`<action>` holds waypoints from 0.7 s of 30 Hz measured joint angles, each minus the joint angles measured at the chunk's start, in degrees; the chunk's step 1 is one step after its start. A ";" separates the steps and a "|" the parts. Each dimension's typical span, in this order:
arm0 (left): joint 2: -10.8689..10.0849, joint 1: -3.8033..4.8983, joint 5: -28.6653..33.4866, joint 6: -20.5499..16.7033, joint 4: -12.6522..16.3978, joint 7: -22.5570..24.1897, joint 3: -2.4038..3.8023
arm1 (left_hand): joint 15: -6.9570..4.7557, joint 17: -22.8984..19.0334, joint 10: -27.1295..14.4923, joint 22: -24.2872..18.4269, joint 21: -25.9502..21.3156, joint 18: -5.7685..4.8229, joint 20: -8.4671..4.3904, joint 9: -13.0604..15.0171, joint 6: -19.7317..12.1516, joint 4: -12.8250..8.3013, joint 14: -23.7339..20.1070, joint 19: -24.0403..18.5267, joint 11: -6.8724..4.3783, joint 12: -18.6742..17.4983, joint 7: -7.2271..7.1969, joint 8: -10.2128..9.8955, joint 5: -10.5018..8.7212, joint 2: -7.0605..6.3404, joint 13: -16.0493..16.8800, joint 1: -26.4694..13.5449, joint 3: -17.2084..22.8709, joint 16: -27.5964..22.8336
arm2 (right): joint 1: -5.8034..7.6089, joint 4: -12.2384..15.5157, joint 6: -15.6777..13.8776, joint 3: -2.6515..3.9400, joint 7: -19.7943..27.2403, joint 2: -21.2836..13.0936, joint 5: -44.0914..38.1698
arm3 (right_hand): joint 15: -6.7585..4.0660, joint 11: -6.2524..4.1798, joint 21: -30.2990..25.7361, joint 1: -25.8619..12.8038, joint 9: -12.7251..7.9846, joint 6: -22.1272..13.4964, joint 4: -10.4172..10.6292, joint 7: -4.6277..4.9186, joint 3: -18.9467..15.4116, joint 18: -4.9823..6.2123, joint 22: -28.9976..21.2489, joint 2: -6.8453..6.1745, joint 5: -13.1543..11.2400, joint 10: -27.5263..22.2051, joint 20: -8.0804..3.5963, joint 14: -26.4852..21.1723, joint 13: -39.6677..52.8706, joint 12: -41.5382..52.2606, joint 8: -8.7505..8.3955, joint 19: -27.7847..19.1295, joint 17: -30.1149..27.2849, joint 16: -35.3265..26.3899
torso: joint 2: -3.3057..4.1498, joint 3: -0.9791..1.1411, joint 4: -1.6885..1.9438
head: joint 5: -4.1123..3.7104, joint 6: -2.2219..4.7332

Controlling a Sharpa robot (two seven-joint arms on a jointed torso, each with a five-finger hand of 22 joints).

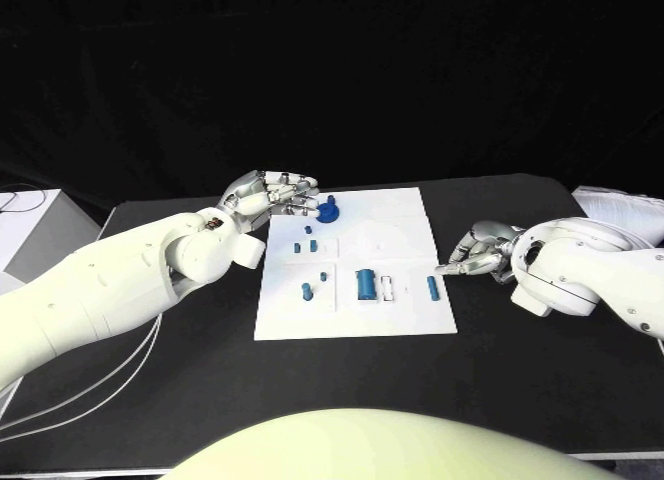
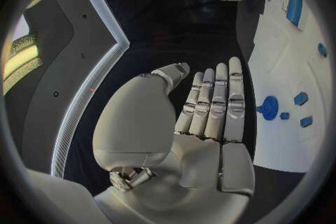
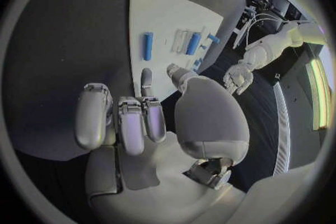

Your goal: Assemble the parts on the task board

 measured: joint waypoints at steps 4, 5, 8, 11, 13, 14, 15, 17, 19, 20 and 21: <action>0.01 -0.01 -0.01 0.00 -0.05 0.00 -0.02 | 0.00 0.00 0.00 0.00 0.00 0.00 0.00 0.00 0.00 0.00 0.00 0.00 0.00 0.00 0.00 0.00 0.00 0.00 0.00 0.00 0.00 0.00 | 0.00 -1.05 1.03 -0.13 -1.12 1.04 -1.22 | 0.00 -0.22 0.00 -0.22 0.76 0.31 0.62 -0.31 -0.62 0.00 0.00 0.19 0.00 -0.22 0.00 0.00 0.02 0.00 0.66 0.00 0.00 0.00 | 0.03 0.03 0.00 | -0.23 0.00; 0.02 -0.01 -0.01 0.00 -0.05 0.00 -0.02 | 0.00 0.00 0.00 0.00 0.00 0.00 0.00 0.00 0.00 0.00 0.00 0.00 0.00 0.00 0.00 0.00 0.00 0.00 0.00 0.00 0.00 0.00 | -0.03 -1.38 1.18 -0.16 -1.34 1.36 -1.44 | 0.00 -0.22 0.00 -0.43 0.84 0.31 0.62 -0.31 -0.62 0.00 0.00 -0.02 0.00 -0.22 0.00 0.00 0.04 0.00 0.70 0.00 0.00 0.00 | 0.03 0.03 0.02 | -0.25 0.00; 0.03 -0.01 -0.02 0.00 -0.07 0.00 -0.02 | 0.00 -0.01 0.00 0.00 0.00 0.00 0.00 0.00 0.00 0.00 0.00 0.00 0.00 0.00 0.00 0.00 0.00 0.00 0.00 0.00 0.00 0.00 | -0.31 -2.38 1.55 -0.25 -1.95 2.53 -2.01 | 0.00 -0.22 0.00 -0.43 1.02 0.32 0.86 -0.31 -0.86 0.00 0.00 -0.02 0.00 -0.22 0.00 0.00 0.05 0.00 0.70 0.00 -0.01 0.00 | 0.07 0.03 0.09 | -0.35 0.00; 0.11 -0.02 -0.05 0.00 -0.08 0.00 -0.03 | 0.00 0.03 0.00 -0.04 0.00 0.01 0.00 0.00 0.00 0.00 0.00 0.00 0.00 0.00 0.00 0.00 0.00 0.00 0.00 0.00 0.00 0.00 | -0.71 -3.06 1.93 -0.37 -2.36 3.42 -2.35 | 0.00 -0.22 0.00 -0.43 1.11 0.31 1.01 -0.31 -1.01 0.00 0.00 -0.02 0.00 -0.22 0.00 0.00 0.05 0.00 0.70 0.00 -0.01 0.00 | 0.12 0.03 0.20 | -0.38 0.00; 0.13 -0.02 -0.07 0.00 -0.08 -0.02 -0.04 | 0.00 0.07 0.00 -0.05 0.00 0.00 0.00 0.00 0.00 0.00 0.00 0.00 0.00 0.00 0.00 0.00 0.00 0.00 0.00 0.00 0.00 0.00 | -0.95 -3.39 2.20 -0.45 -2.58 3.85 -2.48 | 0.00 -0.22 0.00 -0.43 1.19 0.31 1.01 -0.31 -1.01 0.00 0.03 -0.02 0.01 -0.22 0.00 0.00 0.05 0.00 0.70 0.00 -0.01 0.00 | 0.13 0.00 0.29 | -0.38 0.00; 0.13 -0.03 -0.08 0.00 -0.08 -0.03 -0.04 | 0.00 0.07 0.00 -0.05 0.00 0.00 0.00 0.00 0.00 0.00 0.00 0.00 0.00 0.00 0.00 0.00 0.00 0.00 0.00 0.00 0.00 0.00 | -1.12 -3.57 2.39 -0.48 -2.72 4.11 -2.55 | 0.00 -0.22 0.00 -0.43 1.19 0.32 1.12 -0.31 -1.13 0.00 0.04 -0.02 0.01 -0.22 0.00 0.00 0.04 0.00 0.70 0.00 -0.01 0.00 | 0.13 0.00 0.32 | -0.38 0.00; 0.13 -0.03 -0.10 0.00 -0.09 -0.03 -0.04 | 0.00 0.07 0.00 -0.05 0.00 0.00 0.00 0.00 0.00 0.00 0.00 0.00 0.00 0.00 0.00 0.00 0.00 0.00 0.00 0.00 0.00 0.00 | -1.21 -3.68 2.55 -0.52 -2.81 4.27 -2.59 | 0.00 -0.22 0.00 -0.43 1.19 0.31 1.18 -0.31 -1.19 0.00 0.04 -0.02 0.01 -0.22 0.00 0.00 0.05 0.00 0.70 0.00 -0.01 0.00 | 0.13 0.01 0.37 | -0.38 0.00; 0.09 -0.03 -0.12 0.00 -0.10 -0.04 -0.04 | 0.00 0.06 0.00 -0.05 0.00 0.00 0.00 0.00 0.00 0.00 0.00 0.00 0.00 0.00 0.00 0.00 0.00 0.00 0.00 0.00 0.00 0.00 | -1.38 -3.99 2.97 -0.55 -2.96 4.62 -2.66 | 0.00 -0.22 0.00 -0.67 1.28 0.32 1.28 -0.31 -1.09 0.00 0.04 0.22 0.01 -0.22 0.00 0.00 0.04 0.00 0.70 0.00 -0.01 0.00 | 0.14 0.00 0.42 | -0.38 0.00; 0.07 -0.03 -0.15 -0.01 -0.12 -0.05 -0.04 | 0.00 0.06 0.00 -0.05 0.00 0.00 0.00 -0.01 0.00 0.00 0.00 0.00 0.00 0.00 0.00 0.00 0.00 0.00 0.00 0.00 0.00 0.00 | -1.47 -4.26 3.39 -0.56 -3.08 4.80 -2.70 | 0.00 -0.22 0.00 -0.66 1.28 0.31 1.33 -0.31 -1.04 0.00 0.04 0.21 0.01 -0.22 0.00 0.00 0.04 0.00 0.70 0.00 -0.01 0.00 | 0.14 -0.01 0.42 | -0.36 0.00; 0.05 -0.03 -0.17 -0.01 -0.12 -0.06 -0.04 | 0.00 0.06 0.00 -0.05 0.00 0.00 0.00 -0.04 0.00 0.00 0.00 0.00 0.00 0.00 0.00 0.00 0.00 0.00 0.00 0.00 0.00 0.00 | -1.51 -4.45 3.68 -0.58 -3.16 4.89 -2.73 | 0.00 -0.22 0.00 -0.66 1.35 0.31 1.48 -0.31 -1.18 0.00 0.04 0.21 0.01 -0.22 0.00 0.00 0.04 0.00 0.70 0.00 -0.01 0.00 | 0.14 -0.02 0.42 | -0.36 0.00; 0.05 -0.03 -0.18 -0.01 -0.12 -0.06 -0.05 | 0.00 0.06 0.00 -0.05 0.00 0.00 0.00 -0.04 0.00 0.00 0.00 0.00 0.00 0.00 0.00 0.00 0.00 0.00 0.00 0.00 0.00 0.00 | -1.54 -4.55 3.92 -0.58 -3.22 4.94 -2.77 | 0.00 -0.22 0.00 -0.66 1.36 0.31 1.48 -0.32 -1.18 0.00 0.04 0.22 0.01 -0.22 0.00 0.00 0.04 0.00 0.70 0.00 -0.01 0.00 | 0.14 -0.03 0.42 | -0.35 0.00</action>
